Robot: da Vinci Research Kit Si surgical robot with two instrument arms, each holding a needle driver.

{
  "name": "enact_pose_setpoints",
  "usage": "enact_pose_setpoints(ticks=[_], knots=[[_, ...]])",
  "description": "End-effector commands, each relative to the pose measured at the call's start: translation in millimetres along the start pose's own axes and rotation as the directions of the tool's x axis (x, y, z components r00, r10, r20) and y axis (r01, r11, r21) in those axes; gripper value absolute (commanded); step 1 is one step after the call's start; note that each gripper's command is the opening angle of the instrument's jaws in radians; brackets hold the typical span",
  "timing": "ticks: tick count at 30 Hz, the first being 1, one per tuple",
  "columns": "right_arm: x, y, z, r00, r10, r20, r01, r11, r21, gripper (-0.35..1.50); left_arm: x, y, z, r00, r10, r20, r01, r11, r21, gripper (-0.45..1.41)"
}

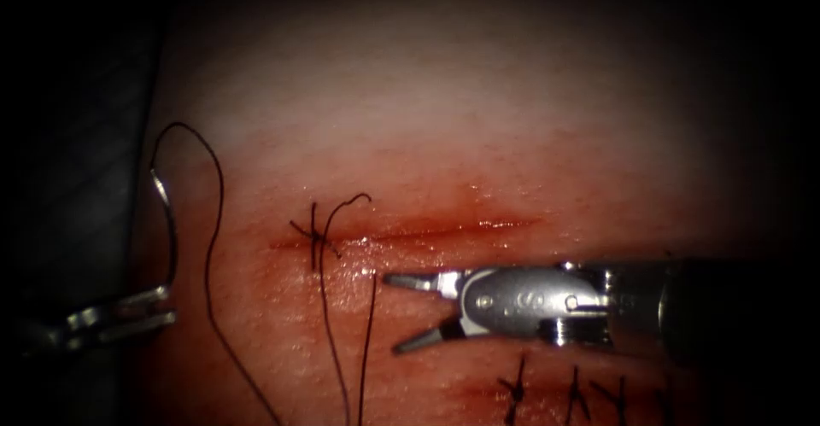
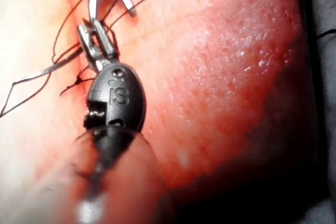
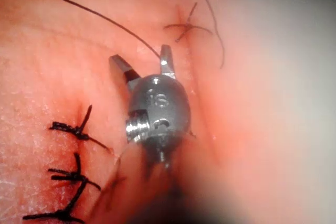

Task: Wound Closure
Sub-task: Grab the suture with the right tool and pull it through the wound until a short suture tail remains.

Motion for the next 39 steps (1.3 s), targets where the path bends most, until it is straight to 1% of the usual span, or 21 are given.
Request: enact_pose_setpoints(ticks=[1, 8, 9, 10, 11, 12, 14, 15, 16, 18, 19, 23, 24, 25, 29, 30, 31, 35, 38, 39], knots=[[-0.6, 0.7, 1.6, 1.0, -0.014, 0.0, 0.014, 1.0, -0.006, 1.08, -0.6, 0.2, 0.7, 1.0, 0.0, -0.001, 0.0, 1.0, 0.0, -0.45], [-0.7, 1.4, 3.1, 1.0, -0.022, 0.005, 0.022, 1.0, -0.019, 1.05, -0.8, 0.2, 0.7, 1.0, 0.0, -0.001, 0.0, 1.0, 0.0, -0.45], [-0.7, 1.4, 3.0, 1.0, -0.022, 0.003, 0.023, 1.0, -0.021, 0.56, -0.8, 0.2, 0.7, 1.0, 0.0, -0.001, 0.0, 1.0, 0.0, -0.45], [-0.8, 1.3, 2.9, 1.0, -0.023, 0.007, 0.023, 1.0, -0.015, 0.21, -0.8, 0.1, 0.6, 1.0, 0.0, -0.001, 0.0, 1.0, -0.001, -0.45], [-0.9, 1.3, 2.7, 1.0, -0.024, 0.015, 0.024, 1.0, -0.005, -0.35, -0.8, 0.0, 0.6, 1.0, -0.001, -0.001, 0.001, 1.0, -0.002, -0.45], [-1.0, 1.4, 2.6, 0.999, -0.024, 0.027, 0.023, 1.0, 0.008, -0.35, -1.0, -0.3, 0.4, 1.0, -0.003, -0.004, 0.003, 1.0, -0.005, -0.45], [-1.1, 1.3, 2.5, 1.0, -0.014, 0.028, 0.013, 1.0, 0.011, -0.35, -1.3, -0.9, 0.3, 1.0, -0.008, -0.005, 0.008, 1.0, -0.008, -0.45], [-1.0, 1.1, 2.4, 0.999, -0.016, 0.043, 0.015, 1.0, 0.026, -0.35, -2.0, -1.9, 0.3, 1.0, -0.015, -0.001, 0.015, 1.0, -0.01, -0.45], [-0.7, 0.7, 2.3, 0.998, -0.018, 0.06, 0.015, 0.999, 0.052, -0.35, -3.3, -3.1, 0.2, 1.0, -0.021, 0.019, 0.021, 1.0, -0.003, -0.45], [-0.4, 0.2, 1.9, 0.998, -0.02, 0.059, 0.017, 0.998, 0.06, -0.35, -4.3, -3.9, 0.1, 0.999, -0.025, 0.037, 0.025, 1.0, 0.004, -0.45], [-0.1, -0.5, 1.3, 0.999, -0.013, 0.053, 0.009, 0.998, 0.069, -0.35, -6.3, -5.2, -0.2, 0.997, -0.027, 0.07, 0.026, 1.0, 0.017, -0.45], [1.0, -2.7, 0.0, 0.998, -0.02, 0.056, 0.015, 0.996, 0.085, -0.35, -9.0, -6.6, -0.4, 0.994, -0.023, 0.106, 0.02, 0.999, 0.034, -0.45], [1.5, -3.6, -0.6, 0.998, -0.025, 0.064, 0.019, 0.996, 0.086, -0.35, -10.0, -7.1, -0.5, 0.992, -0.022, 0.122, 0.017, 0.999, 0.041, -0.45], [2.4, -5.0, -1.3, 0.996, -0.03, 0.083, 0.023, 0.996, 0.086, -0.35, -10.9, -7.7, -0.6, 0.989, -0.022, 0.144, 0.015, 0.999, 0.051, -0.45], [4.5, -8.6, -3.0, 0.994, -0.041, 0.099, 0.032, 0.995, 0.09, -0.35, -12.4, -8.8, -1.2, 0.987, -0.021, 0.162, 0.012, 0.998, 0.055, -0.45], [5.2, -9.7, -3.4, 0.994, -0.045, 0.103, 0.035, 0.995, 0.095, -0.35, -12.7, -9.0, -1.4, 0.986, -0.021, 0.164, 0.011, 0.998, 0.058, -0.45], [6.3, -11.5, -3.8, 0.992, -0.054, 0.115, 0.042, 0.993, 0.108, -0.35, -13.0, -9.2, -1.7, 0.986, -0.02, 0.167, 0.01, 0.998, 0.06, -0.45], [7.9, -15.4, -3.9, 0.986, -0.081, 0.143, 0.06, 0.988, 0.14, -0.35, -13.2, -9.3, -1.9, 0.985, -0.018, 0.173, 0.007, 0.998, 0.063, -0.45], [8.9, -18.1, -3.3, 0.985, -0.106, 0.139, 0.079, 0.98, 0.185, -0.35, -13.0, -9.1, -1.9, 0.984, -0.017, 0.179, 0.005, 0.998, 0.067, -0.45], [9.6, -19.6, -3.0, 0.983, -0.121, 0.136, 0.093, 0.976, 0.197, -0.35, -12.8, -8.9, -1.9, 0.985, -0.015, 0.174, 0.004, 0.998, 0.065, -0.45]])
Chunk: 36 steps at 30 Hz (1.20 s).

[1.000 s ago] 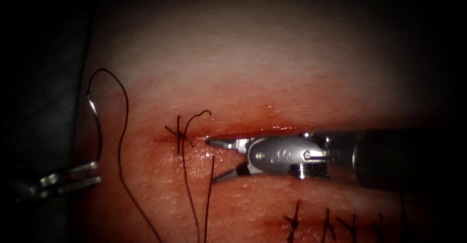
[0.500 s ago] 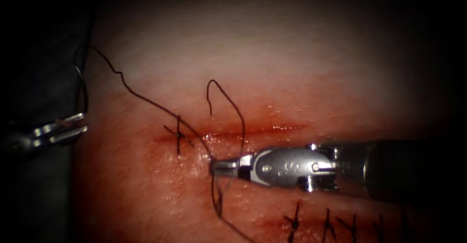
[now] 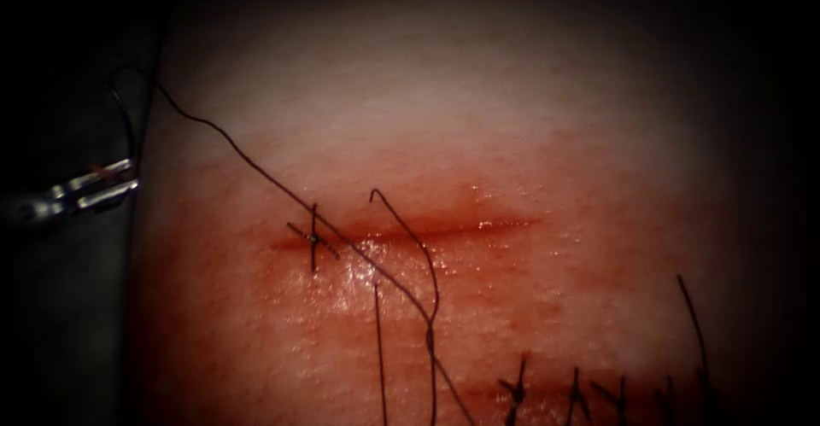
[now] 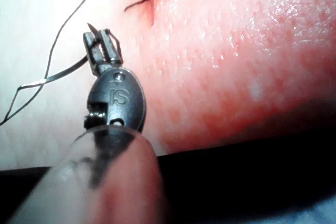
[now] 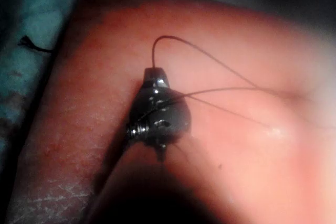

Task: Wound Closure
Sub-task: Grab the suture with the right tool and pull it through the wound until a short suture tail remains.

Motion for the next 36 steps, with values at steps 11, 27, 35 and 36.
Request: enact_pose_setpoints(ticks=[11, 27, 35, 36], knots=[[-0.1, 4.0, 0.0, 0.996, -0.022, -0.091, 0.013, 0.996, -0.094, 1.13, 1.4, 1.0, -0.1, 1.0, 0.004, -0.017, -0.004, 1.0, -0.007, -0.45], [-10.1, 17.2, 3.0, 0.994, -0.109, -0.015, 0.104, 0.979, -0.175, 0.99, 1.5, 1.9, 0.8, 1.0, 0.011, -0.025, -0.011, 1.0, -0.012, -0.45], [-11.3, 18.4, 5.9, 0.989, -0.148, -0.02, 0.142, 0.972, -0.186, 0.88, 2.0, 2.4, 0.9, 0.999, 0.014, -0.031, -0.014, 1.0, -0.018, -0.45], [-11.1, 18.3, 6.1, 0.987, -0.154, -0.044, 0.144, 0.974, -0.172, 0.79, 2.1, 2.4, 0.8, 0.999, 0.014, -0.033, -0.015, 1.0, -0.02, -0.45]])
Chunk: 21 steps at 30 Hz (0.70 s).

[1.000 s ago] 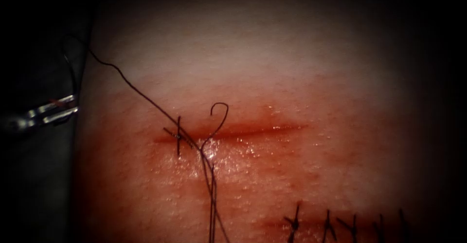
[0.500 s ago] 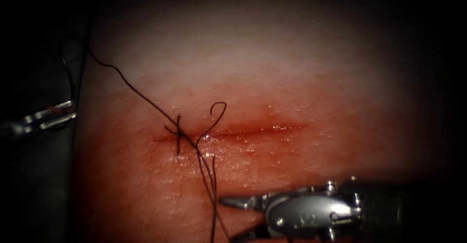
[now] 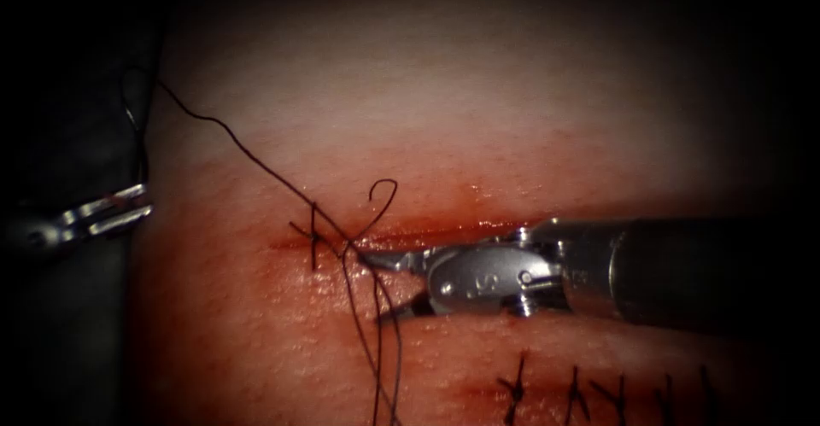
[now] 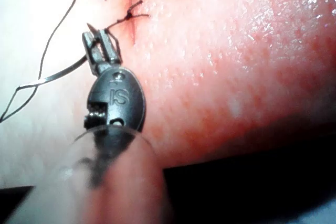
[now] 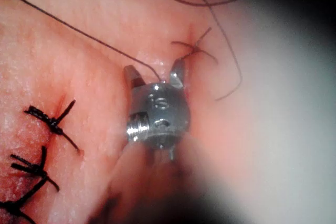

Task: Wound Closure
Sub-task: Grab the suture with the right tool and pull it through the wound until a short suture tail remains.

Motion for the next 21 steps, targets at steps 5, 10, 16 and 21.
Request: enact_pose_setpoints(ticks=[5, 10, 16, 21], knots=[[0.3, -0.4, 0.4, 1.0, -0.006, -0.021, 0.007, 1.0, 0.014, -0.35, -0.3, 0.1, 0.5, 1.0, 0.0, -0.002, 0.0, 1.0, 0.0, -0.45], [0.5, -0.8, -0.4, 1.0, 0.027, -0.004, -0.027, 1.0, 0.01, -0.35, -0.4, 0.1, 0.5, 1.0, 0.0, -0.002, 0.0, 1.0, -0.001, -0.45], [3.4, -4.5, -2.8, 0.999, 0.034, 0.02, -0.035, 0.998, 0.048, -0.35, -0.6, -0.2, 0.2, 1.0, -0.001, -0.005, 0.001, 1.0, -0.006, -0.45], [6.8, -8.6, -4.2, 1.0, 0.02, 0.014, -0.021, 0.996, 0.092, -0.35, -1.1, -0.7, -0.2, 1.0, -0.001, -0.007, 0.001, 1.0, -0.011, -0.45]])
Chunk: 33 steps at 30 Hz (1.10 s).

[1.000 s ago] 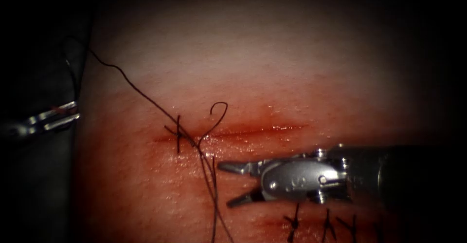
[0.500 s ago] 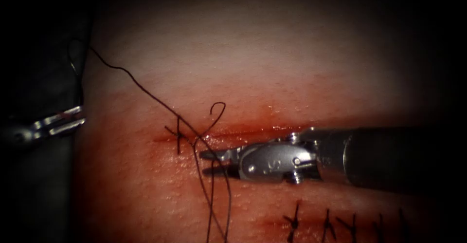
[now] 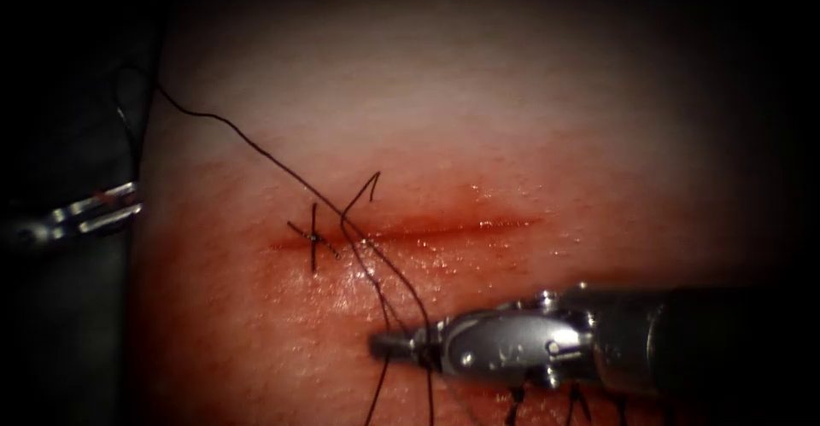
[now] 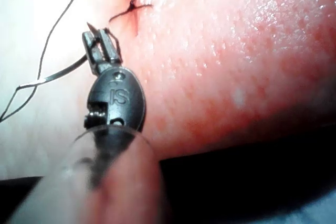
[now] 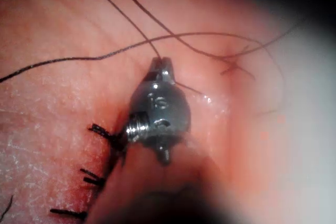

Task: Wound Closure
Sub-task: Grab the suture with the right tool and pull it through the wound until a short suture tail remains.

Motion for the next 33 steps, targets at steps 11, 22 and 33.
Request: enact_pose_setpoints(ticks=[11, 22, 33], knots=[[8.8, -11.0, 0.7, 0.999, -0.049, -0.016, 0.051, 0.992, 0.115, -0.35, 0.1, 0.5, 0.5, 1.0, 0.001, 0.002, -0.001, 1.0, 0.002, -0.45], [7.8, -7.9, 0.2, 0.998, -0.036, -0.045, 0.039, 0.997, 0.069, 0.98, 0.5, -0.1, -1.1, 1.0, 0.0, 0.003, 0.0, 1.0, -0.008, -0.45], [1.9, 0.6, -0.8, 0.994, -0.098, -0.048, 0.095, 0.994, -0.062, 1.04, 1.6, -1.4, -4.3, 1.0, -0.003, 0.0, 0.003, 1.0, 0.027, -0.45]])
